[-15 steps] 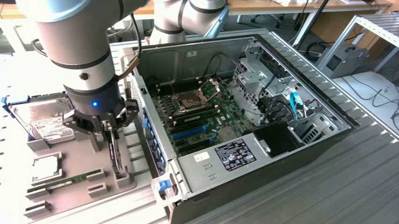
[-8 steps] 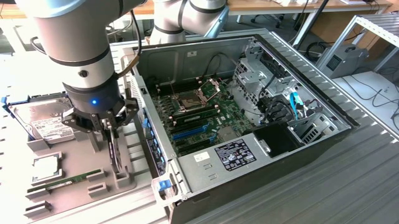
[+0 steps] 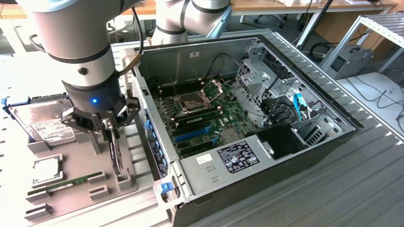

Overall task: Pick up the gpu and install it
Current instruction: 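Pick up the gpu and move the gpu toward the slot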

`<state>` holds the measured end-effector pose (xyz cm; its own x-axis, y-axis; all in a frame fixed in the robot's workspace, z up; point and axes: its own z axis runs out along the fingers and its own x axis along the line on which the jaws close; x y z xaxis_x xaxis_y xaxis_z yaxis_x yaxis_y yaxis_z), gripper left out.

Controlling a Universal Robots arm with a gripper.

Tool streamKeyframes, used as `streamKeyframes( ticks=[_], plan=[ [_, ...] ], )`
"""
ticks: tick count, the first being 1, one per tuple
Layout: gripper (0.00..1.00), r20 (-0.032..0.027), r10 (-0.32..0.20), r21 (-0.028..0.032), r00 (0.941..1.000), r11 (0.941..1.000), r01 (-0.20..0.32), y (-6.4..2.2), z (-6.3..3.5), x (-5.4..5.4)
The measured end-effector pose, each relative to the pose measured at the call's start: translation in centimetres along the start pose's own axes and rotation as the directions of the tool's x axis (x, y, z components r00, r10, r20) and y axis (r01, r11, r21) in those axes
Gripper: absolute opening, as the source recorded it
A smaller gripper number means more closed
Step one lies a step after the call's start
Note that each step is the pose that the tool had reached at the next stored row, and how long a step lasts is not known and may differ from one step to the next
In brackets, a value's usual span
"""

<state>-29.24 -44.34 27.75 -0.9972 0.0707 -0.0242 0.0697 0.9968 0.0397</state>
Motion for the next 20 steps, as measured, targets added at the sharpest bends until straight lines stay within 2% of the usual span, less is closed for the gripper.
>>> streamKeyframes(
  ticks=[20],
  plan=[
    [0.26,0.0001,0.000,-0.0001,1.0000,1.0000,0.000,0.07,-1.71,0.0]
  ],
)
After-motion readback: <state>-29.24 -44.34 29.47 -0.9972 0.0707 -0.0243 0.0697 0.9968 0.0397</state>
